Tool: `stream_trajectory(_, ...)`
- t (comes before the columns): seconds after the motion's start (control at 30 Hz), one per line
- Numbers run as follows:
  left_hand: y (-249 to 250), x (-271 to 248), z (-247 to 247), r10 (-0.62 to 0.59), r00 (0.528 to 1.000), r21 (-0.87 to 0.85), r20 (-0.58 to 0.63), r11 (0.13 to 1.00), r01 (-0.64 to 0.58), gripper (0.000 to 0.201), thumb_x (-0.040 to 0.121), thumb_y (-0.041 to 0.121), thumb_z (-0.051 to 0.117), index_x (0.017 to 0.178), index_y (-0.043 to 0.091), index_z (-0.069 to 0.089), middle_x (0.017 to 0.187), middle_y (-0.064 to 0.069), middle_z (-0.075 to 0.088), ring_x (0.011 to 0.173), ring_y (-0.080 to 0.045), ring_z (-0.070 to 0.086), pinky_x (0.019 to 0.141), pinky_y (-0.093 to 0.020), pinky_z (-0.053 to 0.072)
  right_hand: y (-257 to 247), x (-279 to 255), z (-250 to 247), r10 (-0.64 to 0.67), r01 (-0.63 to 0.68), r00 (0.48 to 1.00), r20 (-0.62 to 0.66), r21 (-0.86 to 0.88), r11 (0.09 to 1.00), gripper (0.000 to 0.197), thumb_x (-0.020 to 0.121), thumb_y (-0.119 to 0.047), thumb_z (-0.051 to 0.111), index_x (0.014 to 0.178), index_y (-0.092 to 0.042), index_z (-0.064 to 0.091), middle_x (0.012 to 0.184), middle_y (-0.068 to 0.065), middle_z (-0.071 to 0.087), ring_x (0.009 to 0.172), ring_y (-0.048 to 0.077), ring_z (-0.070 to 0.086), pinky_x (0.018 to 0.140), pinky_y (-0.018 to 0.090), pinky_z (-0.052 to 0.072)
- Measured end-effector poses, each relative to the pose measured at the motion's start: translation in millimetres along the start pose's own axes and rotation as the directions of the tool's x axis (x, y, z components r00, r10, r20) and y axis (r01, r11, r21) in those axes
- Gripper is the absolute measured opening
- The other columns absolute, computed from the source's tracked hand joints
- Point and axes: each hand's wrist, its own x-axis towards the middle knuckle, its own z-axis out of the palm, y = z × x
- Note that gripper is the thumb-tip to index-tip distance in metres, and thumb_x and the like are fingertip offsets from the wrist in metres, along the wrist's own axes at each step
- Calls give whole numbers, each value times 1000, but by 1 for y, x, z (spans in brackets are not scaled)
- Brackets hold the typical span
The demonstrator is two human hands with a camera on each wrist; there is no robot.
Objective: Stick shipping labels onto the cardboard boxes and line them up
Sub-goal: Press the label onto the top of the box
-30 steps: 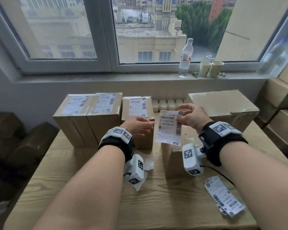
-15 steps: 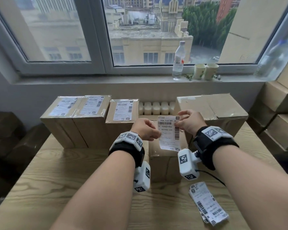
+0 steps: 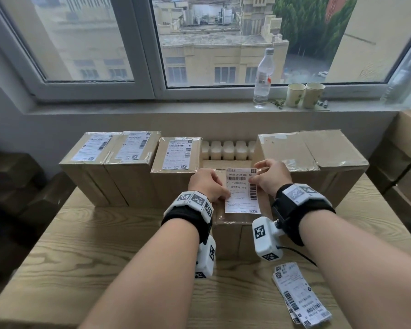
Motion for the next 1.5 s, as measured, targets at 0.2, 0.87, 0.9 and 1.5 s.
stream_trajectory(0.2, 4, 4, 3, 9, 999, 127, 38, 992, -14, 29, 60, 13, 85, 65, 20, 57, 77, 3, 71, 77, -14, 70, 74, -33, 61, -2, 0, 5, -30, 33, 999, 30, -119, 992, 41, 71, -8, 82, 105, -18, 61, 103, 3, 66, 97, 22, 65, 86, 39, 56)
stream_trajectory(0.87, 11, 17, 2, 95, 954, 386, 285, 899, -205, 84, 60, 29, 90, 136, 32, 53, 129, -7, 57, 117, -25, 57, 101, -39, 47, 11, 3, -8, -121, 184, 978, 168, -441, 878, 45, 74, -39, 78, 117, -35, 66, 77, -10, 48, 65, 7, 48, 61, 22, 41)
stream_trajectory(0.9, 12, 15, 2, 90, 952, 409, 293, 888, -210, 87, 60, 31, 90, 138, 32, 51, 129, -7, 56, 118, -26, 56, 102, -40, 47, 11, 3, -7, -118, 182, 978, 169, -443, 878, 47, 74, -39, 78, 119, -35, 65, 79, -9, 51, 66, 8, 48, 61, 22, 41)
stream_trajectory(1.5, 2, -21, -6, 48, 950, 528, 308, 823, -213, 103, 67, 46, 82, 151, 33, 23, 156, -6, 21, 141, -24, 29, 116, -39, 29, 10, -41, -23, -4, 230, 917, 400, -519, 823, 99, 71, -48, 78, 151, -28, 23, 149, 2, 41, 129, 21, 48, 105, 31, 38)
